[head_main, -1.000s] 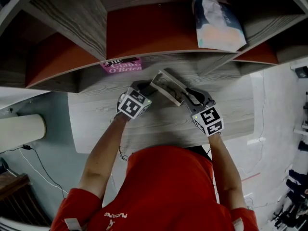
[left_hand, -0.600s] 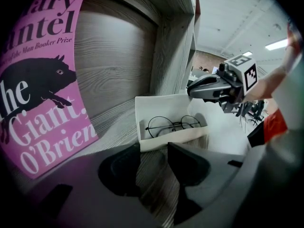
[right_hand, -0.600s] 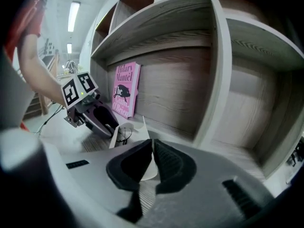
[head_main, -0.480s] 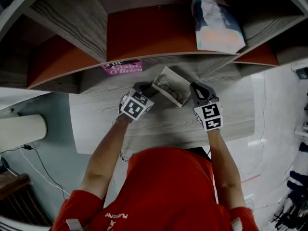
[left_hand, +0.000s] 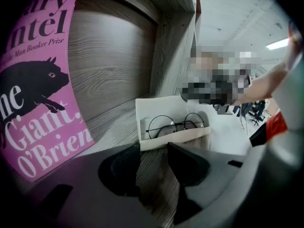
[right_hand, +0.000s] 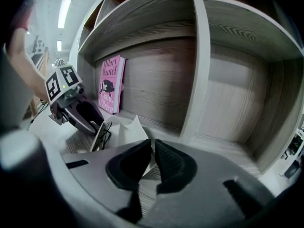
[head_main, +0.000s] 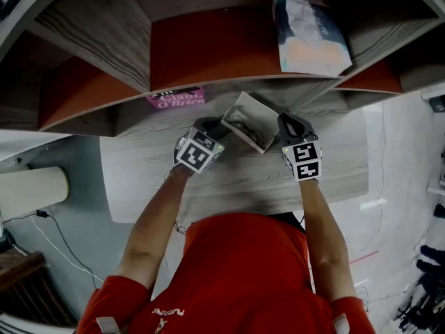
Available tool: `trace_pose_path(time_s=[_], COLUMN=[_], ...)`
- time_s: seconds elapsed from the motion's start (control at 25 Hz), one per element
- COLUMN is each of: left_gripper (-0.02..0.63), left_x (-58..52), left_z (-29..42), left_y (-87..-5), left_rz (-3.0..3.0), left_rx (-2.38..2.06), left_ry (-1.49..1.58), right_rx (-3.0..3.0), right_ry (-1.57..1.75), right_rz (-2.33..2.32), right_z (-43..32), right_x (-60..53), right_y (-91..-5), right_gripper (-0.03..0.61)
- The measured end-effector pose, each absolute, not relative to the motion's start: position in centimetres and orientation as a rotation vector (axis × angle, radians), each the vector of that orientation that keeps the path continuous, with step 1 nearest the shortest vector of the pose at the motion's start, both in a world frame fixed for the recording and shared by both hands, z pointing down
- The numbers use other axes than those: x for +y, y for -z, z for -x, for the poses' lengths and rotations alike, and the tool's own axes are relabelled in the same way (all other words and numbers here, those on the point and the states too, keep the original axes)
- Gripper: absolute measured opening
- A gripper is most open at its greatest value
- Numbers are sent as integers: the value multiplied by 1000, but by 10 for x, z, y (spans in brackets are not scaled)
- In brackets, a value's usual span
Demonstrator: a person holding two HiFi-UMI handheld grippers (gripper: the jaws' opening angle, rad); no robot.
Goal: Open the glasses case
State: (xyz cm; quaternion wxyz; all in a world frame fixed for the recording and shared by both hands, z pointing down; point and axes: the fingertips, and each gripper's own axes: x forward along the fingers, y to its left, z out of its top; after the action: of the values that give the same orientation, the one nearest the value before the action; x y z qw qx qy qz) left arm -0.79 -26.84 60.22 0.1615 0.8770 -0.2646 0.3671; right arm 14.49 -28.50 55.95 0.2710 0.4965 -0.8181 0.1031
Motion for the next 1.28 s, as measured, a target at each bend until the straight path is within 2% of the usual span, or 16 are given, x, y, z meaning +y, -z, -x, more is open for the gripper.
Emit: trace_pose_path(time_s=[0.92,1.12,1.28], left_gripper=[172,170,146], left_x=[-266,-267,-269], left_z=[20,18,11], left_y=[-586,-557,-519], left_rz=[-2505,-2535,-2604], left_rx=[-799,-856,-927], left_ry=[-1016,-907,-739], right_rx=[-2279,-2315,-2371], right_ry=[-199,-170,-153], right_rz=[-1307,-1331,-1373], right_z=[-133,-133,-131], right_x=[-269,-266,-265], right_y=[-531,-512,-487], right_gripper=[43,43,35])
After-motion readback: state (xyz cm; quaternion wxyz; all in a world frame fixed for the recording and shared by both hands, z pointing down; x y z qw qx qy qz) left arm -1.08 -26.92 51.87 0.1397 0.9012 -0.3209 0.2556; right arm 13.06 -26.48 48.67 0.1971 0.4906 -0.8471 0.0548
